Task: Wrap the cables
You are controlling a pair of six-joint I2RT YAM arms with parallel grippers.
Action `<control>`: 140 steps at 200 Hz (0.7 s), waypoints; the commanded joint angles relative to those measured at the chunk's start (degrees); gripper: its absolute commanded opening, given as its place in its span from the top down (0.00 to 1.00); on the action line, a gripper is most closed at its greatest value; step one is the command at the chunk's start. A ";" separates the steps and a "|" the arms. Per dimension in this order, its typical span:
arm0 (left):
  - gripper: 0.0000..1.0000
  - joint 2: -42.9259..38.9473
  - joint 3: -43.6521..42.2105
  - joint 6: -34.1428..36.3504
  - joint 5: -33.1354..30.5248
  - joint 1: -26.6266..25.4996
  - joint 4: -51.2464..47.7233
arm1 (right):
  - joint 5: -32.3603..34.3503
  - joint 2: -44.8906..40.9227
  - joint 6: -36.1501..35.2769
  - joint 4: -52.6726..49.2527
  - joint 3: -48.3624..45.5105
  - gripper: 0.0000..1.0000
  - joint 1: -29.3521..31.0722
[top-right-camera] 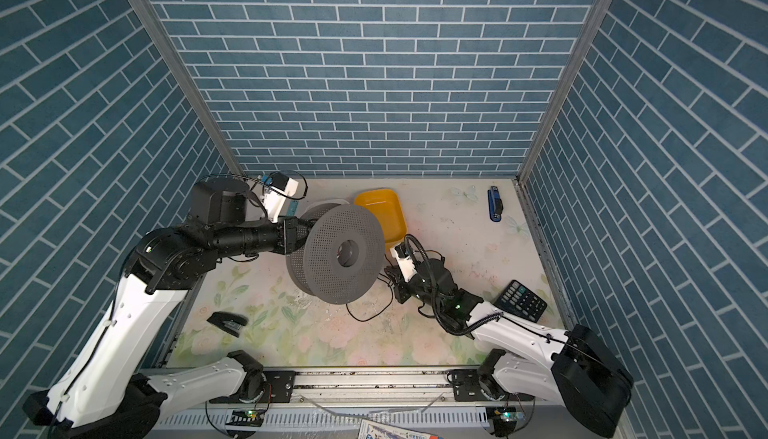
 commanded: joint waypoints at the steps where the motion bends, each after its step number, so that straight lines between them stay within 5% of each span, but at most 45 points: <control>1: 1.00 -1.40 0.69 -3.22 2.35 1.96 6.50 | 2.50 0.45 2.64 1.57 0.18 0.98 -0.06; 48: 1.00 -1.89 -5.36 -9.68 2.53 8.20 13.09 | 10.77 3.72 5.21 1.09 1.83 1.00 3.28; 140: 1.00 -1.14 -15.19 -10.12 -14.87 8.66 18.96 | 28.33 8.94 -0.29 -7.67 9.34 1.00 20.91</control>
